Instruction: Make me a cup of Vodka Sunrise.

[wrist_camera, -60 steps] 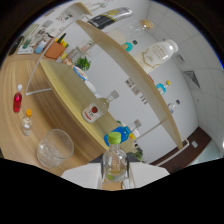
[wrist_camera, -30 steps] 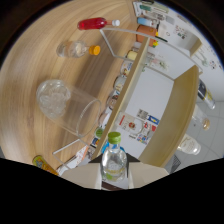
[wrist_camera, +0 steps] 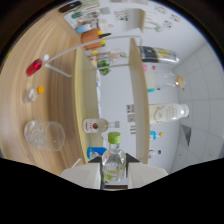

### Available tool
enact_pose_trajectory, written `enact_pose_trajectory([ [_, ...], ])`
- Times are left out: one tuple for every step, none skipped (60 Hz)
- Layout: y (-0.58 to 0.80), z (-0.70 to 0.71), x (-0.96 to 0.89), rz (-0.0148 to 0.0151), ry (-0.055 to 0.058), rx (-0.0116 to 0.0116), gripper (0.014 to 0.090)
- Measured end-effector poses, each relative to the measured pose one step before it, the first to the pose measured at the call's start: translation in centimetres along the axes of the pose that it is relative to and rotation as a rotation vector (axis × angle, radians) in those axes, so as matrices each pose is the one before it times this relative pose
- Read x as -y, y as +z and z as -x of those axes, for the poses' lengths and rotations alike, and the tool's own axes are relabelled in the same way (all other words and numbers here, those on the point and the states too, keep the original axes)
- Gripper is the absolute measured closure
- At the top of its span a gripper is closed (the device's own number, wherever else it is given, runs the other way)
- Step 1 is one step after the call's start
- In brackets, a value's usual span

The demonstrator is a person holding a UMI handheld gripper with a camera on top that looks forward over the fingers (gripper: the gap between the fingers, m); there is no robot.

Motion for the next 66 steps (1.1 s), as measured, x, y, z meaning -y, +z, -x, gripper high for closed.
enact_pose_trajectory([
  [-0.284, -0.581, 0.057, -0.00372, 0.0644, -0.00611, 0.0694],
  [-0.317, -0.641, 0.047, -0.01057, 0.0562, -0.01202, 0.0693],
  [-0.213, -0.478, 0.127, -0.01084, 0.0598, -0.0054, 0.0694],
  [-0.216, -0.387, 0.203, -0.01371, 0.0614, -0.00159, 0.0694],
  [-0.178, -0.358, 0.222, -0.01475, 0.0633, -0.00169, 0.0693],
  [-0.174, -0.338, 0.155, -0.01299, 0.0649, -0.00326, 0.0693],
  [-0.129, -0.31, 0.071, -0.01071, 0.0647, -0.00356, 0.0692],
  [-0.123, -0.16, 0.049, -0.00936, 0.0621, 0.00053, 0.069],
  [0.004, 0.051, -0.024, -0.00534, 0.0636, 0.00776, 0.069],
  [-0.097, -0.058, 0.061, -0.00617, 0.053, 0.00681, 0.069],
  [-0.1, -0.09, -0.137, -0.00842, 0.0502, 0.00091, 0.0691],
  [-0.082, -0.236, -0.156, -0.00463, 0.0444, -0.00812, 0.069],
  [-0.071, -0.09, -0.261, -0.00111, 0.0459, -0.0048, 0.069],
  [-0.055, 0.065, -0.365, 0.00175, 0.0472, 0.00228, 0.069],
  [-0.012, 0.181, -0.393, 0.00262, 0.0507, 0.00777, 0.0689],
  [0.0, 0.142, -0.409, 0.00224, 0.0541, 0.00609, 0.069],
  [0.022, 0.05, -0.442, 0.00265, 0.057, 0.00245, 0.069],
  [0.135, 0.061, -0.582, 0.00506, 0.057, 0.00244, 0.0691],
  [0.065, 0.144, -0.658, 0.00996, 0.0534, 0.00446, 0.0691],
  [0.097, 0.153, -0.729, 0.01286, 0.0482, 0.00646, 0.0691],
  [0.167, 0.103, -0.759, 0.01316, 0.0437, 0.0051, 0.0692],
  [0.29, -0.016, -0.816, 0.0116, 0.041, 0.00166, 0.0691],
  [0.215, -0.056, -0.812, 0.01224, 0.038, 0.00069, 0.0691],
  [0.23, -0.021, -0.863, 0.01327, 0.0336, 0.00149, 0.0691],
  [0.25, -0.033, -0.842, 0.01369, 0.0308, 0.0017, 0.0691],
  [0.253, -0.048, -0.805, 0.01301, 0.028, 0.0022, 0.0691],
  [0.23, -0.017, -0.834, 0.01338, 0.0264, 0.00297, 0.0692],
  [0.273, -0.029, -0.8, 0.01279, 0.0245, 0.0036, 0.069],
  [0.258, -0.045, -0.762, 0.0116, 0.0215, 0.00238, 0.0691],
  [0.27, -0.084, -0.752, 0.01087, 0.0162, 0.00121, 0.0692],
  [0.216, 0.021, -0.813, 0.01407, 0.0131, 0.00266, 0.0692],
  [0.303, -0.026, -0.725, 0.01262, 0.009, 0.00441, 0.0691],
  [0.187, -0.012, -0.737, 0.01678, 0.0118, 0.00638, 0.0692],
  [0.307, -0.049, -0.652, 0.01264, 0.0085, 0.00321, 0.0693],
  [0.392, -0.148, -0.713, 0.00691, 0.0082, 0.00075, 0.0693],
  [0.266, -0.069, -0.615, 0.00892, 0.0066, 0.00135, 0.0692],
  [0.273, -0.054, -0.611, 0.0098, 0.006, 0.0038, 0.0692],
  [0.258, -0.026, -0.632, 0.01135, 0.0052, 0.00411, 0.0693],
  [0.243, -0.053, -0.621, 0.01267, 0.0026, 0.00225, 0.0693],
  [0.211, -0.119, -0.62, 0.01263, -0.002, -0.00086, 0.0692],
  [0.213, -0.121, -0.583, 0.01161, -0.0047, -0.00232, 0.0692],
  [0.19, -0.085, -0.526, 0.00966, -0.0045, -0.00059, 0.0692],
  [0.094, -0.025, -0.468, 0.01136, -0.0022, 0.00371, 0.0694],
  [0.228, 0.057, -0.497, 0.00957, -0.0021, 0.00381, 0.0693],
  [0.252, 0.057, -0.522, 0.0113, 0.0027, 0.00441, 0.0693],
  [0.227, 0.034, -0.498, 0.01315, 0.0021, 0.00343, 0.0693],
  [0.198, -0.006, -0.478, 0.01277, 0.0037, 0.00216, 0.0693],
  [0.188, -0.017, -0.438, 0.0113, 0.0031, 0.00169, 0.0693],
  [0.14, -0.041, -0.393, 0.00996, 0.0014, 0.00131, 0.0694],
  [0.114, -0.06, -0.383, 0.00958, 0.0, -0.00006, 0.0692],
  [0.113, -0.026, -0.325, 0.00894, 0.0004, -0.00133, 0.0692],
  [0.098, -0.049, -0.274, 0.00811, 0.0006, -0.00169, 0.0692],
  [-0.245, -0.071, -0.264, 0.00962, -0.0007, -0.00198, 0.0692],
  [0.259, 0.081, -0.204, 0.00404, 0.0023, 0.00309, 0.0692],
  [0.052, 0.03, -0.192, 0.00542, 0.0006, 0.00189, 0.0691],
  [-0.051, -0.039, -0.188, 0.00622, 0.0004, -0.0003, 0.0691],
  [0.04, -0.014, -0.144, 0.00381, -0.0001, -0.00032, 0.0691],
  [-0.004, -0.014, -0.112, 0.00387, -0.0007, -0.00025, 0.069],
  [-0.011, 0.013, -0.049, 0.00171, -0.0002, -0.00037, 0.069],
  [-0.003, -0.001, -0.066, 0.00245, -0.0015, 0.00042, 0.0689],
  [-0.005, 0.033, -0.094, 0.00388, -0.0017, 0.00019, 0.0688],
  [0.006, -0.015, -0.123, 0.00504, -0.0016, -0.00074, 0.0688],
  [-0.002, -0.05, -0.108, 0.00554, -0.0005, -0.00199, 0.0688],
  [-0.025, -0.078, -0.101, 0.00885, 0.0013, -0.00396, 0.0687],
  [0.047, -0.086, -0.209, 0.00896, 0.0011, -0.00531, 0.0686],
  [-0.026, -0.092, 0.044, 0.00035, 0.0024, -0.00536, 0.0688],
])
